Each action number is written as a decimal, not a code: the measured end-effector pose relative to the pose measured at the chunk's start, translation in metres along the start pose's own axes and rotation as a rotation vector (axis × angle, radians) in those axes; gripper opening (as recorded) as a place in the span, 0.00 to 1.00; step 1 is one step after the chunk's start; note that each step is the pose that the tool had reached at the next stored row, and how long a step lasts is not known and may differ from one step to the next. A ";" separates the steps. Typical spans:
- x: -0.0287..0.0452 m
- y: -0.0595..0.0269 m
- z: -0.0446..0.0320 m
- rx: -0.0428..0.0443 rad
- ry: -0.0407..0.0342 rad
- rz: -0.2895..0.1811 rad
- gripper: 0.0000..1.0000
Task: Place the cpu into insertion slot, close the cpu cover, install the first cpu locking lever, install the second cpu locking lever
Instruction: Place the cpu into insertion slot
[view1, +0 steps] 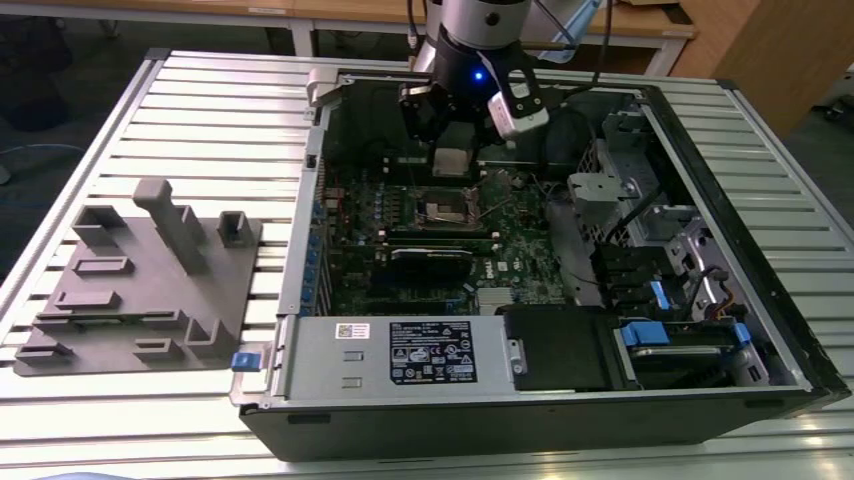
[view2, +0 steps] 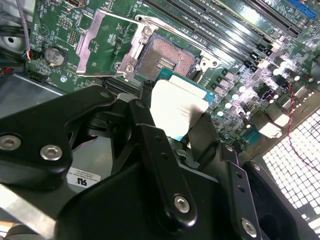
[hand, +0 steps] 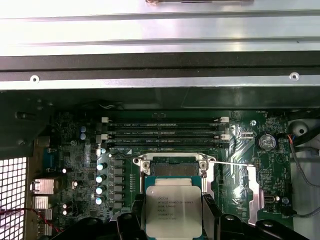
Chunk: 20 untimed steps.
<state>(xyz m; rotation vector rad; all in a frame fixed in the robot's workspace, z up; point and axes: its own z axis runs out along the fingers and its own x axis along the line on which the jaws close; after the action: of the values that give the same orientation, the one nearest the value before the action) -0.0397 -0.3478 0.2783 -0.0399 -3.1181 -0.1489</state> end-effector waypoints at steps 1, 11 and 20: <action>0.0000 0.0000 0.0001 0.0002 0.0001 0.000 0.54; 0.0000 -0.0002 0.0021 0.0002 0.0001 0.000 0.54; -0.0002 -0.0011 0.0112 0.0001 0.0001 0.000 0.54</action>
<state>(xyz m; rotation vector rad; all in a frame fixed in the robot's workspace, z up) -0.0396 -0.3478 0.2671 -0.0399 -3.1181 -0.1487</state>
